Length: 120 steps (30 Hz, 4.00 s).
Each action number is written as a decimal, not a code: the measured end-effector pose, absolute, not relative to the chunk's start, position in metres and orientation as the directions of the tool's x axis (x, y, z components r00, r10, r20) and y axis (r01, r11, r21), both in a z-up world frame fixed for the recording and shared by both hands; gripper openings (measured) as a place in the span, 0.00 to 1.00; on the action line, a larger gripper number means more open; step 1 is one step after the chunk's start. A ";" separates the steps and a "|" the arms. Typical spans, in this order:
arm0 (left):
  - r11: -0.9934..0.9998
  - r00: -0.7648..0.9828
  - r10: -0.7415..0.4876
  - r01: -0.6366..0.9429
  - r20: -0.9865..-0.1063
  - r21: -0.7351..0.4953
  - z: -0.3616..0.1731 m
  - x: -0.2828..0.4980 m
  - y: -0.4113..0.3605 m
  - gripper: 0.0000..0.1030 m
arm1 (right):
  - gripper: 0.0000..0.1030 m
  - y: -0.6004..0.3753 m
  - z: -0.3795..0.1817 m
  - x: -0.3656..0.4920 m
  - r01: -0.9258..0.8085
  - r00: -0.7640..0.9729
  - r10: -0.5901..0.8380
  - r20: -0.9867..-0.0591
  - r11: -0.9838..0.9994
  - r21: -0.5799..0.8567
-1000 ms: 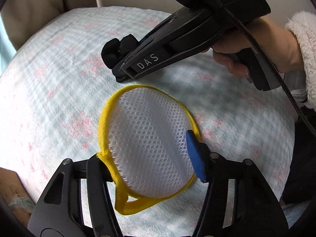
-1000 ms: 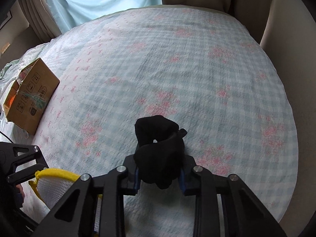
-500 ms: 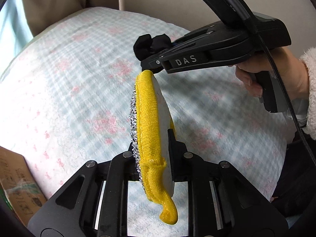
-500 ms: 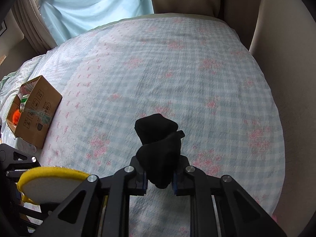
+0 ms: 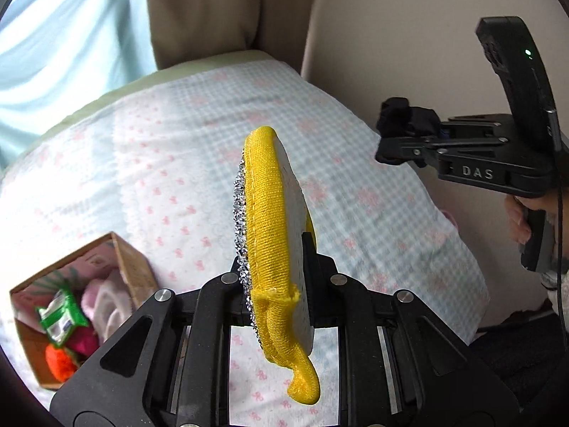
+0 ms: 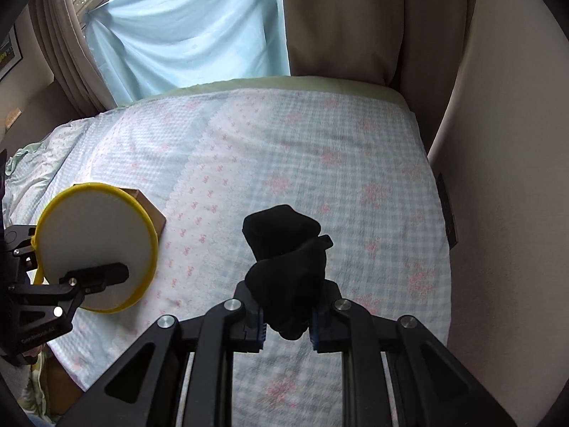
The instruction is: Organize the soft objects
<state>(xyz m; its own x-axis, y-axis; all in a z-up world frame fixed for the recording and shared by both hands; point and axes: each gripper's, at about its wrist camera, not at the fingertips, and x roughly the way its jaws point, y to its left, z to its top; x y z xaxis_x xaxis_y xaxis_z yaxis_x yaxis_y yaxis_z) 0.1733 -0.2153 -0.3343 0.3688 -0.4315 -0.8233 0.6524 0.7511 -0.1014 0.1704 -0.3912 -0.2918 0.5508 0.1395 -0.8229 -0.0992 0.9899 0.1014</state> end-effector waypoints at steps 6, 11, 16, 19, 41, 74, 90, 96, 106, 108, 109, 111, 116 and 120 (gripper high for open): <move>0.841 0.474 -0.382 0.534 -0.794 -0.087 -0.262 0.184 -0.165 0.15 | 0.16 -0.339 -0.221 0.168 -0.157 0.594 0.160 -0.788 0.984 0.081; 0.896 0.535 -0.336 0.435 -0.775 -0.088 -0.220 0.193 -0.115 0.15 | 0.16 -0.282 -0.187 0.170 -0.222 0.597 0.215 -0.773 0.970 0.098; 0.923 0.565 -0.296 0.377 -0.770 -0.078 -0.194 0.199 -0.059 0.15 | 0.16 -0.221 -0.177 0.171 -0.249 0.580 0.249 -0.775 0.961 0.122; 0.932 0.561 -0.284 0.353 -0.778 -0.086 -0.190 0.205 -0.022 0.15 | 0.16 -0.186 -0.181 0.175 -0.235 0.563 0.249 -0.788 0.962 0.137; 0.912 0.176 -0.303 0.340 -0.937 -0.231 -0.334 0.270 0.127 0.15 | 0.16 -0.055 -0.308 0.222 0.006 0.312 0.212 -0.926 0.974 0.225; 0.923 0.164 -0.182 0.368 -0.970 -0.111 -0.352 0.273 0.132 1.00 | 0.91 -0.067 -0.340 0.232 0.132 0.239 0.215 -0.947 0.959 0.251; 0.980 0.487 -0.149 0.188 -0.861 -0.063 -0.168 0.191 0.108 1.00 | 0.91 -0.118 -0.139 0.155 0.015 0.512 0.073 -0.856 0.995 0.094; 0.990 0.709 -0.134 0.124 -0.692 -0.065 -0.066 0.140 0.093 1.00 | 0.91 -0.145 -0.061 0.115 0.039 0.669 0.020 -0.743 0.997 0.062; 0.991 0.831 -0.127 0.130 -0.542 -0.033 -0.004 0.085 0.061 1.00 | 0.91 -0.163 -0.014 0.067 0.081 0.789 -0.045 -0.613 0.996 0.031; 0.991 0.837 -0.125 0.128 -0.532 -0.032 -0.003 0.078 0.057 1.00 | 0.91 -0.164 -0.014 0.061 0.087 0.797 -0.053 -0.602 0.996 0.027; 0.992 0.840 -0.123 0.125 -0.529 -0.032 -0.002 0.075 0.055 1.00 | 0.91 -0.165 -0.014 0.059 0.089 0.798 -0.056 -0.600 0.996 0.027; 0.992 0.841 -0.124 0.124 -0.526 -0.036 -0.003 0.072 0.054 1.00 | 0.91 -0.166 -0.014 0.057 0.096 0.803 -0.068 -0.592 0.995 0.016; 0.991 0.843 -0.127 0.130 -0.523 -0.032 -0.004 0.067 0.048 1.00 | 0.91 -0.171 -0.010 0.050 0.111 0.813 -0.084 -0.576 0.994 0.011; 0.990 0.848 -0.125 0.139 -0.515 -0.011 -0.003 0.066 0.045 1.00 | 0.91 -0.173 -0.008 0.048 0.120 0.816 -0.091 -0.571 0.993 0.013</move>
